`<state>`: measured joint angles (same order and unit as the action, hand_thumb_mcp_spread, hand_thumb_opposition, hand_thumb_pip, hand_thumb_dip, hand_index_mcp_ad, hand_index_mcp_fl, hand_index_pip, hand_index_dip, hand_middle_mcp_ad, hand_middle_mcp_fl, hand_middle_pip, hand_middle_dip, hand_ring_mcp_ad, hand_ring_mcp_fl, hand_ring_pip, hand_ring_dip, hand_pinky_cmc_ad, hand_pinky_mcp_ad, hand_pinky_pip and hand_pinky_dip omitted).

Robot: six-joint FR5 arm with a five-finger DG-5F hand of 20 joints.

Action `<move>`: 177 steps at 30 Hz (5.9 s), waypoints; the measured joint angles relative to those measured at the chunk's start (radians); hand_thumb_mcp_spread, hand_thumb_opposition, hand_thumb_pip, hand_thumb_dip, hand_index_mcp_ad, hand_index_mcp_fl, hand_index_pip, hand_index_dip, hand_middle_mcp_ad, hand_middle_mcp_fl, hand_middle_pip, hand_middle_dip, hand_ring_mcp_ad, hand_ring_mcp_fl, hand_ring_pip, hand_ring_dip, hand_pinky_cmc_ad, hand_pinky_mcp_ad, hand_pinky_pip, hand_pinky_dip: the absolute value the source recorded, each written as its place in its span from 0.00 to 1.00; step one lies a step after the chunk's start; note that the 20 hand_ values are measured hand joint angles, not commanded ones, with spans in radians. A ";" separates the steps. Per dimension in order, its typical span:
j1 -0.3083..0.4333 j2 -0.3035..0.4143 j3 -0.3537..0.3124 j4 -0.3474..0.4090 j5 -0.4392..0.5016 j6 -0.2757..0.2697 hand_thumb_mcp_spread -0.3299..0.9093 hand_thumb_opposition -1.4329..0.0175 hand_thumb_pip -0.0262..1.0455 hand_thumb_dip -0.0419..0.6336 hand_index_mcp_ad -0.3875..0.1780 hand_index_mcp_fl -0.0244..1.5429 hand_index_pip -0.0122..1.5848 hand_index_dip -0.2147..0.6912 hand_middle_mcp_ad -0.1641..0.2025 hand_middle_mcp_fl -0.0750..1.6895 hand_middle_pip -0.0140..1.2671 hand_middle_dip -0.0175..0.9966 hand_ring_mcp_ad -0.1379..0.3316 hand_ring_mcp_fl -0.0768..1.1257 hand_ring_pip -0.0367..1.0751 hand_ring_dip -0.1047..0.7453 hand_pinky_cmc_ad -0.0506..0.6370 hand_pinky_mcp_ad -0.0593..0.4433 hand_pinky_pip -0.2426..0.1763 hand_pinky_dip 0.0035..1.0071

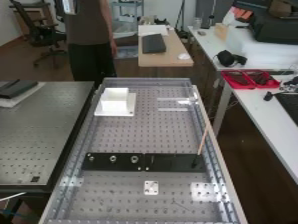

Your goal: Grab the smaller nut and place it in the white container

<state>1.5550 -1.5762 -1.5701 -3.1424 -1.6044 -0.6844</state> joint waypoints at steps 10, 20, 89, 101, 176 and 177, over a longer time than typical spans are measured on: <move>0.007 0.001 0.000 -0.006 -0.002 -0.007 0.43 0.70 0.42 0.13 0.64 0.01 0.02 0.31 0.59 0.05 0.08 0.10 0.42 0.07 0.07 0.15 0.26 0.42 0.55 0.07; 0.007 0.003 -0.003 0.000 -0.001 -0.005 0.44 0.53 0.46 0.13 0.60 0.01 0.04 0.41 0.59 0.04 0.11 0.20 0.62 0.07 0.09 0.22 0.55 0.70 0.46 0.17; -0.295 0.004 -0.281 0.130 -0.461 -0.153 0.45 0.43 0.63 0.25 0.59 0.03 0.06 0.42 0.65 0.08 0.12 0.24 0.68 0.07 0.11 0.23 0.63 0.74 0.40 0.20; -0.416 -0.039 -0.371 0.252 -0.615 -0.279 0.47 0.40 0.78 0.37 0.54 0.04 0.07 0.39 0.63 0.07 0.12 0.24 0.67 0.07 0.11 0.24 0.62 0.74 0.40 0.21; -0.557 -0.344 -0.427 0.418 -0.799 -0.524 0.56 0.40 0.80 0.42 0.45 0.02 0.95 0.47 0.63 0.06 0.11 0.24 0.57 0.07 0.11 0.24 0.60 0.70 0.47 0.17; -0.557 -0.346 -0.428 0.422 -0.798 -0.524 0.56 0.40 0.80 0.44 0.45 0.02 0.95 0.47 0.63 0.06 0.11 0.24 0.57 0.07 0.11 0.24 0.60 0.70 0.47 0.17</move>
<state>0.9976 -1.9223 -1.9982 -2.7203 -2.4020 -1.2088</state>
